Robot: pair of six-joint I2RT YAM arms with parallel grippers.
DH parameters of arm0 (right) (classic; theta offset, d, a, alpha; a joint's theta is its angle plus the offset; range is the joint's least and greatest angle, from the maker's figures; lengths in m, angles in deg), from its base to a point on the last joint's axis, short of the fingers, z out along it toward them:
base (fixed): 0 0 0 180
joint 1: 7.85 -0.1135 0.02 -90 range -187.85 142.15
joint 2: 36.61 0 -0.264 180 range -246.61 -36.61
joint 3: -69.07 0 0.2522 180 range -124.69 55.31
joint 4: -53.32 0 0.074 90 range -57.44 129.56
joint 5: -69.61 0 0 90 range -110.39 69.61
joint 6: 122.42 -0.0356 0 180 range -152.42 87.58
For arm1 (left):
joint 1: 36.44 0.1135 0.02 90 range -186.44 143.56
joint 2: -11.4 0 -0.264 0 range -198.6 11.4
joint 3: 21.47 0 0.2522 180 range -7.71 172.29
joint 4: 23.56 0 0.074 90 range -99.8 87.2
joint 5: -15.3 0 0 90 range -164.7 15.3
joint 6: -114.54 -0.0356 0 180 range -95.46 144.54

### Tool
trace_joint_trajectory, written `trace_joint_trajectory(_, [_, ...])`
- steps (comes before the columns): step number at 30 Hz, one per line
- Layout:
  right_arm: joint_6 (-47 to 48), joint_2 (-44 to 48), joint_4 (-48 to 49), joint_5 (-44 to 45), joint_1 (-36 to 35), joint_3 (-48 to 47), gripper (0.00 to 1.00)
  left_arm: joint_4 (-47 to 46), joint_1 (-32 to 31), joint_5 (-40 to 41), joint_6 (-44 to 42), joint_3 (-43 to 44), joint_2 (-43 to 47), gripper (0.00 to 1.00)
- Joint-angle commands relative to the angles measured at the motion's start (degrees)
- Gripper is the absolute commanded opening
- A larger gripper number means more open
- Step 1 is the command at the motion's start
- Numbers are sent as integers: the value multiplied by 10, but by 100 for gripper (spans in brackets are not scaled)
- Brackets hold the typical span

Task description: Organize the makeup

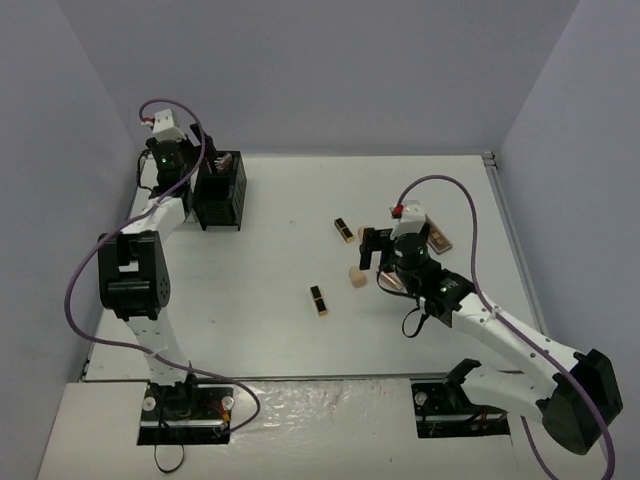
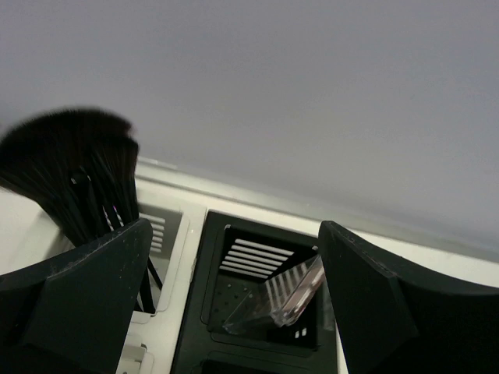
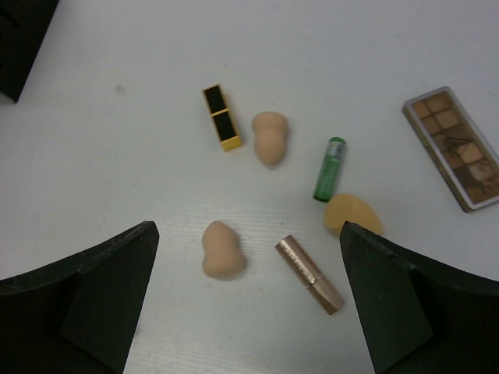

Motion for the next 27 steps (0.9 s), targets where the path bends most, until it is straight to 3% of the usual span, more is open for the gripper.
trace_joint_trajectory(1, [-56, -13, -63, -6, 119, -58, 100, 72, -2, 13, -2, 35, 152, 88])
trace_joint_trajectory(6, [-74, -70, -81, -57, 214, -74, 100, 236, -17, 31, 13, 19, 257, 89])
trace_joint_trajectory(10, [-68, -141, -82, -70, 262, -91, 100, 385, -65, 39, 29, -16, 345, 91])
trace_joint_trajectory(16, [-8, -258, -84, -147, 332, -156, 100, 489, -110, -5, 59, -121, 496, 94])
trace_joint_trajectory(21, [41, -310, -84, -156, 361, -188, 100, 593, -120, -20, 18, -164, 597, 97])
trace_joint_trajectory(27, [86, -359, -85, -202, 398, -218, 100, 626, -121, -12, -31, -216, 695, 97])
